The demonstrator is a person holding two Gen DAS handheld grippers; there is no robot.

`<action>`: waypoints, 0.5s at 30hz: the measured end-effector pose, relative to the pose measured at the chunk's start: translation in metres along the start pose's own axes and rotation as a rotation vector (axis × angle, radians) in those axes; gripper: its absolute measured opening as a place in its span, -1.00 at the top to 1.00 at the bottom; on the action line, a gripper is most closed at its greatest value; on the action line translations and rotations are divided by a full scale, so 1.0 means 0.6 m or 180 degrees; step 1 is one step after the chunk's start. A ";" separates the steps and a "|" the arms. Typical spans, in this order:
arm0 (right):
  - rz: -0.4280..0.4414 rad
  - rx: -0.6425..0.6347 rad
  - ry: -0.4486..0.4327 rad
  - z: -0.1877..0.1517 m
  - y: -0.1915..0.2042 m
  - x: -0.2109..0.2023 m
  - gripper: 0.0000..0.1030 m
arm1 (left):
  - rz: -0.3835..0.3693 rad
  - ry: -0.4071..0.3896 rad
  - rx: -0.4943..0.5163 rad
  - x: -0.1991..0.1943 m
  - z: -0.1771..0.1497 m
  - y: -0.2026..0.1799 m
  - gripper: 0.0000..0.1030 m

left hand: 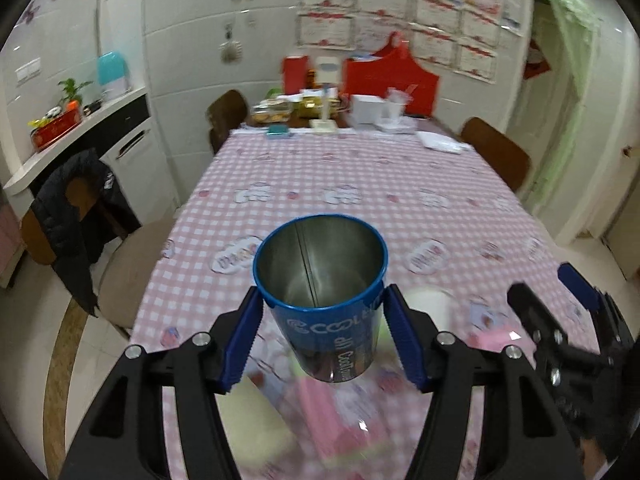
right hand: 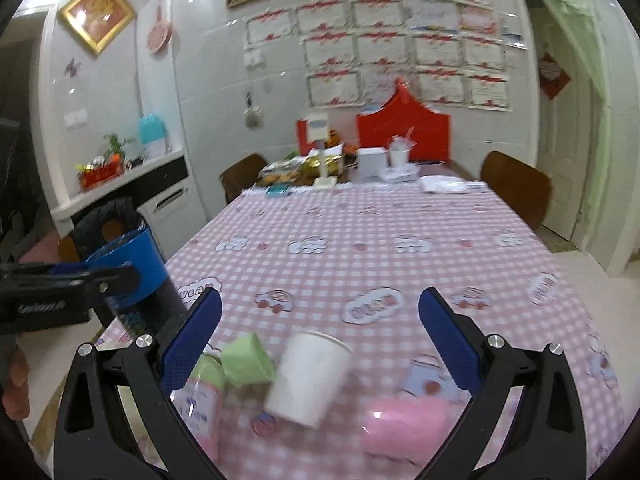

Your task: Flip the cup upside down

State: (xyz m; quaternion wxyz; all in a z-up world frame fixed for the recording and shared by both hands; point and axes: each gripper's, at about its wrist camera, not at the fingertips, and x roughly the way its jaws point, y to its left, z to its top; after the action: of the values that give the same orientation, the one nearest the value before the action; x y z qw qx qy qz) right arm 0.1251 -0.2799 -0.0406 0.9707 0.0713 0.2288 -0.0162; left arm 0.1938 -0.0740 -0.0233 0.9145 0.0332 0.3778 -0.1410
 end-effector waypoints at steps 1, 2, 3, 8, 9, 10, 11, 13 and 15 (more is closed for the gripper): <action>-0.0014 0.0014 -0.0014 -0.003 -0.005 -0.011 -0.85 | -0.0061 0.0017 0.0024 -0.010 -0.010 -0.012 -0.20; -0.0035 0.0029 -0.0023 -0.008 -0.013 -0.027 -0.85 | -0.0148 0.0068 0.0060 -0.020 -0.024 -0.028 -0.20; -0.0052 0.0030 -0.0010 -0.014 -0.019 -0.042 -0.85 | -0.0204 0.0114 0.0086 -0.024 -0.034 -0.041 -0.20; 0.0067 -0.0012 0.0135 -0.053 -0.045 -0.094 -0.85 | -0.0498 0.0366 0.0239 -0.038 -0.096 -0.104 -0.20; 0.0140 -0.0020 0.0198 -0.059 -0.049 -0.099 -0.85 | -0.0541 0.0433 0.0265 -0.039 -0.110 -0.117 -0.20; 0.0192 -0.0028 0.0251 -0.064 -0.053 -0.104 -0.85 | -0.0577 0.0486 0.0276 -0.038 -0.121 -0.127 -0.19; 0.0201 -0.0028 0.0273 -0.070 -0.059 -0.111 -0.85 | -0.0607 0.0547 0.0296 -0.037 -0.132 -0.138 -0.19; 0.0153 -0.0054 0.0302 -0.078 -0.068 -0.123 -0.85 | -0.0666 0.0665 0.0324 -0.032 -0.151 -0.151 -0.19; 0.0157 -0.0060 0.0345 -0.084 -0.074 -0.128 -0.85 | -0.0784 0.0793 0.0282 -0.027 -0.165 -0.158 -0.19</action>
State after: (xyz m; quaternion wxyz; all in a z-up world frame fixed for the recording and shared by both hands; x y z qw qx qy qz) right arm 0.0314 -0.3167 -0.0566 0.9576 0.0686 0.2794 0.0138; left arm 0.0888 -0.1442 -0.0785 0.8341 0.0441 0.4828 -0.2633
